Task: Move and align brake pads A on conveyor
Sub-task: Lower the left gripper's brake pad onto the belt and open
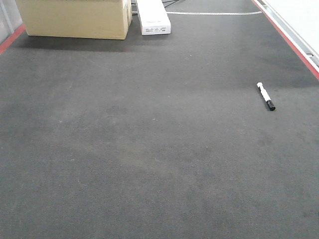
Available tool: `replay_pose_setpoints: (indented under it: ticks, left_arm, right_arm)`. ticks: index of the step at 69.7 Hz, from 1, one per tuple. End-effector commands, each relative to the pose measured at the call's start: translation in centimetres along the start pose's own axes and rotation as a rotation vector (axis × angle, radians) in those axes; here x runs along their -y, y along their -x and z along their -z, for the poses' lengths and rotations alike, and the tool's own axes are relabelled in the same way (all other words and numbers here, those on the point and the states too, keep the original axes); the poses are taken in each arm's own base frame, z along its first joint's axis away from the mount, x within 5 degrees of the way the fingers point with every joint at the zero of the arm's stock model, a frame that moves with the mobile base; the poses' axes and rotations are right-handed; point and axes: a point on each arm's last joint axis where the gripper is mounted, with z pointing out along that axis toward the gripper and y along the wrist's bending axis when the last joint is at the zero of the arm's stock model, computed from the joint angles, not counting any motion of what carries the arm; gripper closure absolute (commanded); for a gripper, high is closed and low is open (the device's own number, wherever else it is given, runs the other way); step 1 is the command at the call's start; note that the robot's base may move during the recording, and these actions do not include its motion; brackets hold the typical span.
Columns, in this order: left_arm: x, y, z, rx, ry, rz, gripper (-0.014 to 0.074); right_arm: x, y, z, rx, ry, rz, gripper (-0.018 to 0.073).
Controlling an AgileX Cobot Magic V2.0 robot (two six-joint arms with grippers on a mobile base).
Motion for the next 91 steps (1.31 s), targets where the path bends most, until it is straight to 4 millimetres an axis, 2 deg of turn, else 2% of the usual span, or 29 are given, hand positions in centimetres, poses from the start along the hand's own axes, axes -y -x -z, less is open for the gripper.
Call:
replay_pose_setpoints:
  ticks: [1,17,29,38,48,58,71,91]
  left_arm:
    - [0.2,1.6,0.6,0.135,-0.016,0.014,0.0603]
    - [0.5,1.9,0.2,0.128,-0.052,0.038,0.0601]
    - [0.5,4.8,-1.5,0.114,-0.037,0.039,0.0594]
    - [0.6,7.7,-3.8,0.056,-0.034,0.049,0.0593]
    - [0.5,10.1,-7.2,-0.022,-0.029,0.061,0.0592]
    - [0.3,11.7,-10.8,-0.076,-0.017,0.067,0.0590]
    - [0.1,12.5,-14.2,-0.123,-0.007,0.073,0.0584]
    - [-0.4,11.4,-19.3,-0.227,0.011,0.100,0.0571]
  right_arm:
    - [0.1,1.3,0.7,0.098,-0.006,0.002,0.0552]
    - [0.1,1.3,0.7,0.098,-0.006,0.002,0.0552]
    - [0.1,1.3,0.7,0.097,-0.006,0.002,0.0552]
    - [0.1,1.3,0.7,0.097,-0.006,0.002,0.0552]
    - [0.1,1.3,0.7,0.097,-0.006,0.002,0.0552]
    - [0.1,1.3,0.7,0.097,-0.006,0.002,0.0552]
    - [0.1,1.3,0.7,0.097,-0.006,0.002,0.0552]
    - [0.1,1.3,0.7,0.097,-0.006,0.002,0.0552]
